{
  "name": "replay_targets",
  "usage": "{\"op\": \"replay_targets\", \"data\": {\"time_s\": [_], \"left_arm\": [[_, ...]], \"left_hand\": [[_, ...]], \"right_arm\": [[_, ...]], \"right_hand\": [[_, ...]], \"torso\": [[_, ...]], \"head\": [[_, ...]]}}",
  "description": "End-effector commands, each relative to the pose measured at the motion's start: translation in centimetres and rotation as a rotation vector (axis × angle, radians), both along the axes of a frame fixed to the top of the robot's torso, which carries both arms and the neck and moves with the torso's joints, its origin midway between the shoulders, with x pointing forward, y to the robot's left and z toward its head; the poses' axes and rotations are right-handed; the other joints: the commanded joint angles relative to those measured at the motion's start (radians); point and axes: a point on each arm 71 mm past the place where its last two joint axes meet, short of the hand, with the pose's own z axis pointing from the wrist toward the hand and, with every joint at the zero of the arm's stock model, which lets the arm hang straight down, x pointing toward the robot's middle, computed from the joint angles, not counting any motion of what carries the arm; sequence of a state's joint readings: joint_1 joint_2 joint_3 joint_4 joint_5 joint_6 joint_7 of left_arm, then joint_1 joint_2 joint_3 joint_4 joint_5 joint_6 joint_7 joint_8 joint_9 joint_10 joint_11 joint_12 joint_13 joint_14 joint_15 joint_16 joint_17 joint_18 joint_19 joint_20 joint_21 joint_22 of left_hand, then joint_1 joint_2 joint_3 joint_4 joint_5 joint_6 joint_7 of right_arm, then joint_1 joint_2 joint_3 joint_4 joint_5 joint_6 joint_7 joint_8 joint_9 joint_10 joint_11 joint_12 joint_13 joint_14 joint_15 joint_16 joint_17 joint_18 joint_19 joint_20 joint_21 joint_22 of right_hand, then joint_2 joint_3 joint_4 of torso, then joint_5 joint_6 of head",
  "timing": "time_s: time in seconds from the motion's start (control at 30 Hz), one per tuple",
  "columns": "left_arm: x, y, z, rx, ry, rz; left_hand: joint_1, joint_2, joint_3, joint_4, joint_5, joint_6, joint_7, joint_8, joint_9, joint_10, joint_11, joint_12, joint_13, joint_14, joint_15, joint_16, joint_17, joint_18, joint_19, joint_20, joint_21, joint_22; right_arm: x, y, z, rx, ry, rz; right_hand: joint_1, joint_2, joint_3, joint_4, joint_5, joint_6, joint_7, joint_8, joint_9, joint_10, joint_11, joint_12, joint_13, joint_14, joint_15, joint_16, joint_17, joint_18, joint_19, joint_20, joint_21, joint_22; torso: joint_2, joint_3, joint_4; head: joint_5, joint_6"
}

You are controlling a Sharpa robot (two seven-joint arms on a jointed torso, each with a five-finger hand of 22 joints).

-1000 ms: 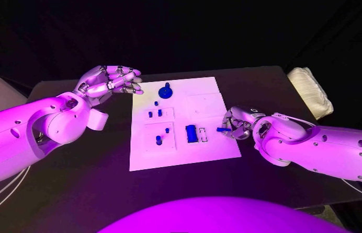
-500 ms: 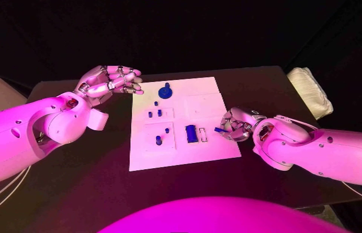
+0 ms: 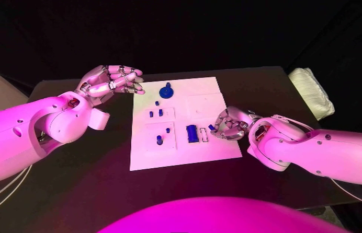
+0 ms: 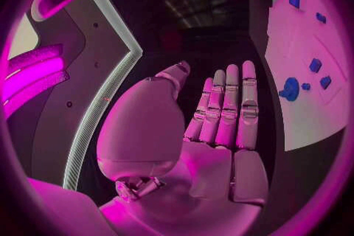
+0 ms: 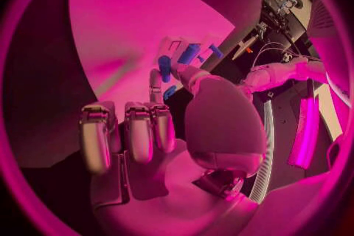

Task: Assemble the parts on the task board

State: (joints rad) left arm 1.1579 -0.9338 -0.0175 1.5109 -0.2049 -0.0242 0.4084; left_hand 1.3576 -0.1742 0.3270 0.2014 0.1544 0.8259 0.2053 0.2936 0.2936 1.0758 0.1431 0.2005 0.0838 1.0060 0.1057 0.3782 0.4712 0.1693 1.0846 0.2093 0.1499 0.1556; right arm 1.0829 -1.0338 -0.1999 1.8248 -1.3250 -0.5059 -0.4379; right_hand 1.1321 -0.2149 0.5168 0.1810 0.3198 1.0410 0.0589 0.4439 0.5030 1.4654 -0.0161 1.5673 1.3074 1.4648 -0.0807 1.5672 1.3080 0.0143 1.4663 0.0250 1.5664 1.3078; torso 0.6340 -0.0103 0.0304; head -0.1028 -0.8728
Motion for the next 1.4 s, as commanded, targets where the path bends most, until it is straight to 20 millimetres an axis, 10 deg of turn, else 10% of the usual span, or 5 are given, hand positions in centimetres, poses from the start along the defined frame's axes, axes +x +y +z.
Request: {"op": "replay_targets", "data": {"time_s": [0.03, 1.4], "left_arm": [[-0.1, -0.3, 0.1, -0.018, -0.001, -0.023], [-0.3, -0.3, 0.1, -0.017, 0.007, -0.034]], "left_hand": [[0.009, 0.001, -0.003, 0.001, 0.006, 0.001, 0.003, -0.007, -0.001, 0.001, 0.007, -0.005, 0.002, -0.005, -0.001, -0.006, 0.001, 0.014, 0.006, 0.0, -0.005, -0.002], [0.013, 0.003, -0.004, 0.004, 0.005, 0.001, 0.003, -0.008, -0.001, 0.001, 0.007, -0.007, 0.002, -0.007, -0.001, -0.007, 0.003, 0.013, 0.006, 0.0, -0.007, -0.003]], "right_arm": [[0.1, 0.4, -0.4, -0.005, 0.038, -0.006], [1.4, 2.5, -1.8, -0.034, 0.092, 0.021]], "right_hand": [[-0.018, 0.0, -0.007, 0.007, -0.009, 0.015, -0.012, 0.004, -0.005, 0.105, -0.009, 0.004, 0.263, 0.106, -0.006, 0.004, 0.263, -0.014, 0.105, -0.008, 0.004, 0.263], [-0.055, 0.027, -0.008, 0.034, -0.009, 0.025, -0.018, 0.016, -0.012, 0.105, -0.013, 0.004, 0.263, 0.106, -0.009, 0.004, 0.263, -0.014, 0.105, -0.01, 0.004, 0.263]], "torso": [[0.001, 0.0002, 0.0003], [0.0, 0.0004, 0.0001]], "head": [[-0.002, 0.0], [0.006, 0.0]]}}
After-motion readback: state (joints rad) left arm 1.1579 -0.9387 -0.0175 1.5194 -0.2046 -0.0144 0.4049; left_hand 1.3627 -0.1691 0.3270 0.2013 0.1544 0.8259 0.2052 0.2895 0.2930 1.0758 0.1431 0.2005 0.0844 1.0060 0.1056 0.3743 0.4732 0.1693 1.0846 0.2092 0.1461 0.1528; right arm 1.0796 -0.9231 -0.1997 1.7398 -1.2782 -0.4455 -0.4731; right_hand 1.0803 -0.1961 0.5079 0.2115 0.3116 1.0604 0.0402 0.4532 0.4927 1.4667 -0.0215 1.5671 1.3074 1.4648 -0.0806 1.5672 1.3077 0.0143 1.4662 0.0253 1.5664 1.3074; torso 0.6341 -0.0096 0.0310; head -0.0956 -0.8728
